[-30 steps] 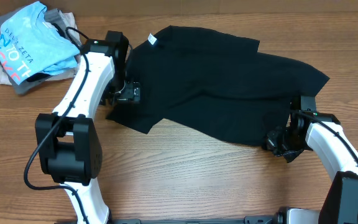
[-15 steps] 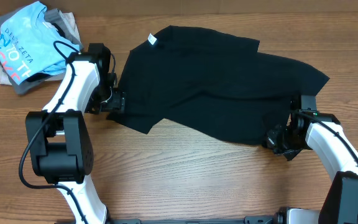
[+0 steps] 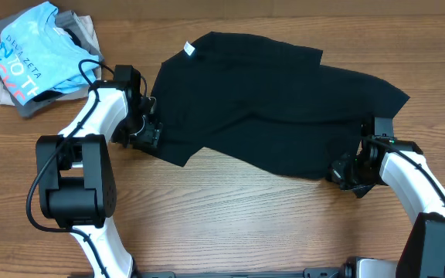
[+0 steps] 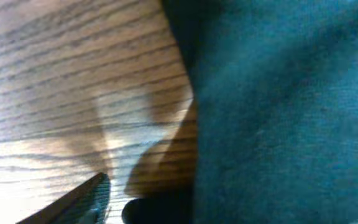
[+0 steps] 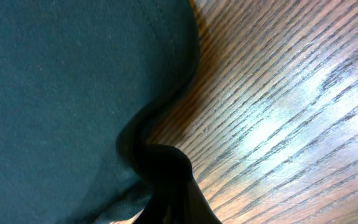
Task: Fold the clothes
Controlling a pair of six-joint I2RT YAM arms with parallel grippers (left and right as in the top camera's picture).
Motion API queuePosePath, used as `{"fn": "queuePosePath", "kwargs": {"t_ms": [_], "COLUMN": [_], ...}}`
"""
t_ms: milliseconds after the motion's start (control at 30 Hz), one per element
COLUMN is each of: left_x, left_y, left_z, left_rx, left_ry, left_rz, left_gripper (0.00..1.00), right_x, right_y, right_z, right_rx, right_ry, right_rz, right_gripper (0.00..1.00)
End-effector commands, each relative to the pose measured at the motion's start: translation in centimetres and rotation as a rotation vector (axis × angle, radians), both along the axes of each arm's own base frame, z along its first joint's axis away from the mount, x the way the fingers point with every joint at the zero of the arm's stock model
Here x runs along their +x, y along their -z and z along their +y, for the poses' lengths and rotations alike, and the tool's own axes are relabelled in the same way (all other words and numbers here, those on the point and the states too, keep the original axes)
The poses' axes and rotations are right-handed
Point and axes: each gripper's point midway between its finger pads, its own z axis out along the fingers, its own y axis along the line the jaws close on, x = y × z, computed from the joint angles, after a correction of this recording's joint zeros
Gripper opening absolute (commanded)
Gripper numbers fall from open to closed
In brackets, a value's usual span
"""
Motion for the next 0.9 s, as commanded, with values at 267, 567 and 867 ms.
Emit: {"fn": "queuePosePath", "kwargs": {"t_ms": [267,567,867], "left_x": [-1.9,-2.0,1.7], "left_y": [1.9,0.2,-11.3], "left_z": [-1.0,-1.7,-4.0], "left_rx": [-0.045,-0.077,-0.176], "left_ry": [0.023,-0.094,-0.108], "left_rz": [0.050,0.083,-0.134], "left_gripper": [0.25,0.04,0.04], "right_x": [1.1,2.0,7.0], "right_y": [-1.0,-2.5,-14.7], "right_z": [0.3,0.0,-1.0], "right_rx": [0.011,-0.001,-0.073], "right_ry": [-0.011,-0.010,-0.060], "right_rz": [-0.050,-0.082,-0.360], "right_gripper": [0.04,0.04,0.04]}}
